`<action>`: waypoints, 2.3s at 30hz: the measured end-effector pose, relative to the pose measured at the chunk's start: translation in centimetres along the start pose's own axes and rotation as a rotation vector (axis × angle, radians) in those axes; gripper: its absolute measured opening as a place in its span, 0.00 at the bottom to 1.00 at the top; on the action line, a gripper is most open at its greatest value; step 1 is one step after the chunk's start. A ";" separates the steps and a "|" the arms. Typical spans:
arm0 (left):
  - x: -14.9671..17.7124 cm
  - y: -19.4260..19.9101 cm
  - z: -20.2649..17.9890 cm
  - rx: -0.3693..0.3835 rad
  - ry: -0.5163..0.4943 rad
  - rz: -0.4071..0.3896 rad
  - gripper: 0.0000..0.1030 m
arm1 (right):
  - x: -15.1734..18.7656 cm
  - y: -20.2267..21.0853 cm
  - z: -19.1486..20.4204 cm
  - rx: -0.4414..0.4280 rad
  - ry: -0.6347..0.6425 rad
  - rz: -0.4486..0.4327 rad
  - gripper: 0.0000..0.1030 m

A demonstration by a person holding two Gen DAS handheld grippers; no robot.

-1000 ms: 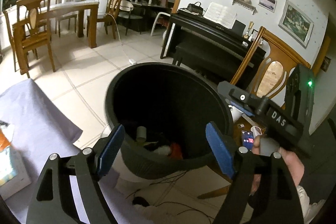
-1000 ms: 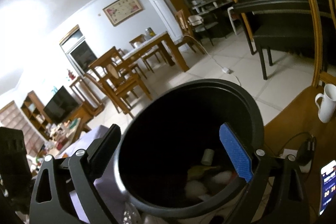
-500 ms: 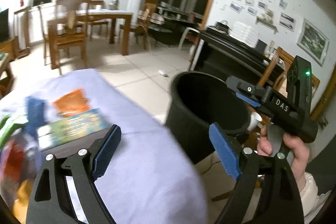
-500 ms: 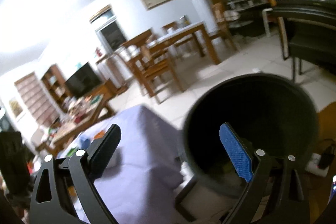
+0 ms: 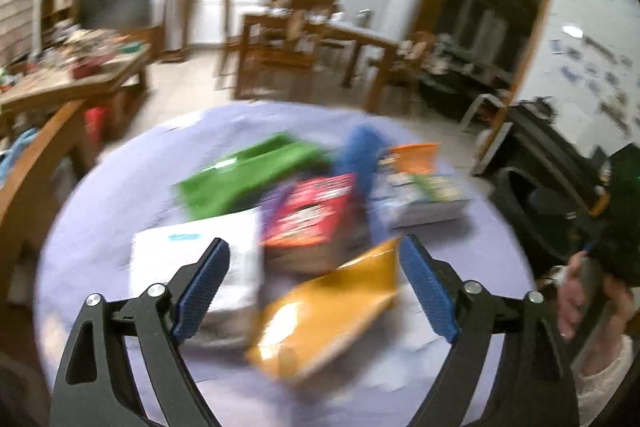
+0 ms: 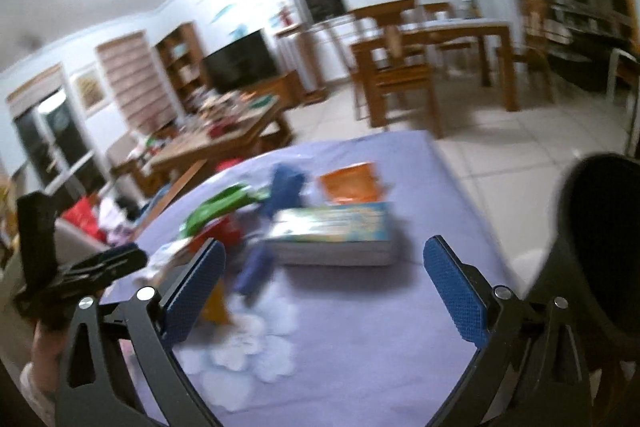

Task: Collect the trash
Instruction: 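Move both open tools back over the table, then grasp the white barcode courier bag with the left tool while the right tool grasps the red Wangzai milk carton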

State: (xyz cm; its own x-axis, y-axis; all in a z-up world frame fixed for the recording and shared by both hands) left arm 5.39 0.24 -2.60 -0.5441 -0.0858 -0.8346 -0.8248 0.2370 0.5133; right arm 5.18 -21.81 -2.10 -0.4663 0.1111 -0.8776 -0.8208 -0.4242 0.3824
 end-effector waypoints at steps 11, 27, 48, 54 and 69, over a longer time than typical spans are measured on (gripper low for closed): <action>2.0 -1.2 5.1 -0.056 0.021 0.123 0.90 | 1.0 -7.1 11.2 -0.138 0.354 0.144 0.95; 2.9 -3.4 7.5 -0.041 0.059 0.211 0.90 | 1.2 -15.7 14.8 -0.297 0.550 0.317 0.95; 2.7 -2.8 8.4 -0.002 0.073 0.200 0.74 | 1.9 -17.3 14.7 -0.270 0.443 0.369 0.87; 2.7 -2.3 8.5 0.009 0.092 0.178 0.63 | 0.6 -14.4 13.9 -0.261 0.349 0.292 0.87; -0.7 1.6 -0.1 0.086 -0.035 -0.040 0.62 | -2.9 -3.5 5.7 -0.194 0.044 -0.005 0.87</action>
State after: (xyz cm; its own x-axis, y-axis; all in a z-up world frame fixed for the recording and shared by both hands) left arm 4.40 0.61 -1.19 -0.5036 -0.0635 -0.8616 -0.8289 0.3163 0.4613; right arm 7.51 -15.51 0.78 -0.4438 0.0758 -0.8929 -0.7420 -0.5898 0.3188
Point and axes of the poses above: each gripper's, at about its wrist camera, not at the fingertips, and y roughly against the way its jaws point, z to its left, x to its underside, the point moved 2 cm from there along -y, roughly the way its jaws point, and after that the axes turned 9 degrees about -z, right-handed, at the moved point
